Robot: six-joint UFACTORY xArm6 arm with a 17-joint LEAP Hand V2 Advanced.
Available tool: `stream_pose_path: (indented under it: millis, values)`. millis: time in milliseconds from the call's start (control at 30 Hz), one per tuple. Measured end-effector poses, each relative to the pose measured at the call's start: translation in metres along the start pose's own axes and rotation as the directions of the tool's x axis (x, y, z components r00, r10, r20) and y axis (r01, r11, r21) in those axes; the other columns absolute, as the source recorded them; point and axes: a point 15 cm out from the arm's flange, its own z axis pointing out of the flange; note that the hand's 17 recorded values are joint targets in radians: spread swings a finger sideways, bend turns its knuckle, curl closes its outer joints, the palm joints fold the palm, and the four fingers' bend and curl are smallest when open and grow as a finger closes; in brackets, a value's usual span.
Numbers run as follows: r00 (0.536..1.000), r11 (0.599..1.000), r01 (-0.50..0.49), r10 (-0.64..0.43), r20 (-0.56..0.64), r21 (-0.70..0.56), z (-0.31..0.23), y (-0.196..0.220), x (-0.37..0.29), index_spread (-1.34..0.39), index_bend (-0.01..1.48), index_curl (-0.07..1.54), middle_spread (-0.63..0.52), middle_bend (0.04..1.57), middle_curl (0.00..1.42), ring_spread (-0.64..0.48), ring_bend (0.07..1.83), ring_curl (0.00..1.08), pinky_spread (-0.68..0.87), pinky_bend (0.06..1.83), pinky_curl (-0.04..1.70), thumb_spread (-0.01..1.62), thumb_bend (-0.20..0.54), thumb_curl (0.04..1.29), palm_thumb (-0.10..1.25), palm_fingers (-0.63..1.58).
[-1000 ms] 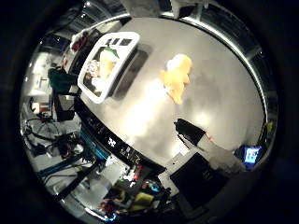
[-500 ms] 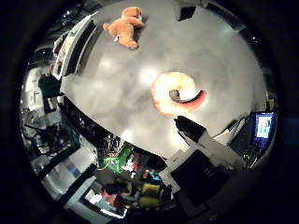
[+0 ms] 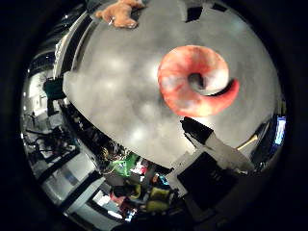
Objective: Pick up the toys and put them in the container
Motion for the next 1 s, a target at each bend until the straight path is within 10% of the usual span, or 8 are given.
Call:
stream_pose_path:
  millis: [433, 667, 833, 1000]
  values:
    - [1.0, 0.995, 0.011, -0.011, 0.007, -0.102, 0.046, 0.012, -0.009, -0.38, 0.18, 0.29, 0.07, 0.18, 0.28, 0.17, 0.23, 0.25, 0.43, 0.47, 0.32, 0.87, -0.031, 0.35, 0.71, 0.0]
    - [1.0, 0.995, -0.011, 0.012, 0.013, -0.101, 0.056, 0.019, -0.003, -0.34, 0.18, 0.33, -0.02, 0.24, 0.31, 0.07, 0.25, 0.25, 0.41, 0.37, 0.28, 0.87, -0.022, 0.36, 0.78, 0.29]
    - [0.999, 0.999, -0.032, 0.032, -0.028, -0.017, 0.054, 0.011, 0.017, -0.44, 0.2, 0.31, -0.27, 0.64, 0.49, -0.28, 0.74, 0.41, -0.23, 0.66, 0.34, 0.86, -0.003, 0.39, 0.92, 1.18]
    - [0.995, 0.997, -0.044, 0.049, -0.086, 0.056, 0.034, 0.018, 0.047, -0.47, 0.52, 0.51, -0.3, 0.86, 0.64, -0.31, 0.97, 0.55, -0.4, 0.94, 0.5, 0.91, -0.021, 0.37, 0.93, 1.24]
